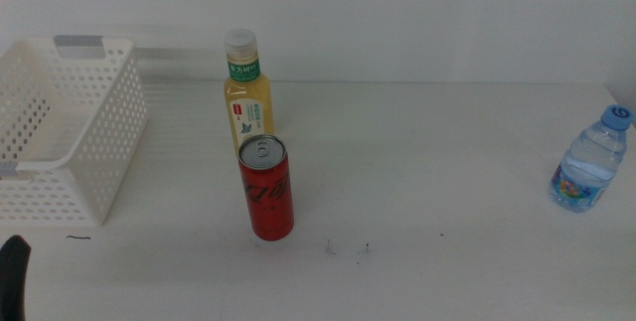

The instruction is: Use arms to grab the bottles and put them into the dustbin to the left of the table.

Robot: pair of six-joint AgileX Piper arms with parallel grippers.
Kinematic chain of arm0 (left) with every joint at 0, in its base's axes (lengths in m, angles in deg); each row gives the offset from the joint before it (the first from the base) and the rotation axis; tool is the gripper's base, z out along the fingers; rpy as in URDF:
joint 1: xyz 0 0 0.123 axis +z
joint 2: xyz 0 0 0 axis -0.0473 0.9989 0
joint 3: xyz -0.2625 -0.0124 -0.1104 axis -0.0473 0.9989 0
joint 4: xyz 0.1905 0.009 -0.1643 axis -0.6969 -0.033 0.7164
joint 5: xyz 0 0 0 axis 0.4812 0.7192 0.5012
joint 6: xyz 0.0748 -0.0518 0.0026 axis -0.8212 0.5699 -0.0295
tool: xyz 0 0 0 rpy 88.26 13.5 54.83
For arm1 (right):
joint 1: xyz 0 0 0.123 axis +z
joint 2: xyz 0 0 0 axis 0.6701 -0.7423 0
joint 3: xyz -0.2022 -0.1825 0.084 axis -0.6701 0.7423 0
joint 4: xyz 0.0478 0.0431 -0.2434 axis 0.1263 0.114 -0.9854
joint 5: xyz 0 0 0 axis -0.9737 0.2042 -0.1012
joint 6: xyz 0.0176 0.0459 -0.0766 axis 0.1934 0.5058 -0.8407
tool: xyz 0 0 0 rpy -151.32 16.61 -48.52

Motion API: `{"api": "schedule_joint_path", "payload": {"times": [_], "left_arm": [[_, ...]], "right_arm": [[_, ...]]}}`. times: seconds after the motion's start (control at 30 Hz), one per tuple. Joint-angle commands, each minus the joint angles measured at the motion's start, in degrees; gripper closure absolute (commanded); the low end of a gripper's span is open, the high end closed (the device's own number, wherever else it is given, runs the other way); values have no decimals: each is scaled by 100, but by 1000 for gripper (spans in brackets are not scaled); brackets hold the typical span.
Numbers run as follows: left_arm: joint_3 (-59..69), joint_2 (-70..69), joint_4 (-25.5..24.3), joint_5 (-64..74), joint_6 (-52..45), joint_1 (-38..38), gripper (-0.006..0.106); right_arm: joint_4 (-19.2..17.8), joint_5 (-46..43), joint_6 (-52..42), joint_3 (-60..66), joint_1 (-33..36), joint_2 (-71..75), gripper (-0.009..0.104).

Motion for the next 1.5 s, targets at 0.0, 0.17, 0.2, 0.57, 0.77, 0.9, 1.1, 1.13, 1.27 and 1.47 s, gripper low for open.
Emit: {"api": "schedule_joint_path", "payload": {"times": [0.0, 0.17, 0.2, 0.57, 0.77, 0.9, 1.1, 1.13, 1.27, 1.47], "left_arm": [[-1, -18, 29, -74, 31, -66, 7], [-1, 181, 82, -366, 56, -493, 7], [-1, 301, 82, -491, 56, -621, 7], [-1, 2349, 152, -2386, 56, -2240, 7], [-1, 3652, 593, -3338, 33, -3122, 7], [-1, 4365, 792, -3974, 12, -3665, 7], [-1, 5366, 1030, -5056, 27, -4275, 7], [-1, 5500, 1030, -5180, 55, -4337, 7], [-1, 6099, 1019, -5614, 349, -4534, 7], [-1, 6887, 1057, -6153, 525, -4626, 7]], "right_arm": [[-23, -68, -22, 22, -41, 21, 12], [-23, -68, -22, 22, -41, 21, 12], [-23, -68, -22, 22, -41, 21, 12], [-23, -68, -22, 22, -41, 21, 12], [-23, -68, -22, 22, -41, 21, 12], [-23, -68, -22, 22, -41, 21, 12], [-23, -68, -22, 22, -41, 21, 12], [-23, -68, -22, 22, -41, 21, 12], [-23, -68, -22, 22, -41, 21, 12], [-23, -68, -22, 22, -41, 21, 12]]}}
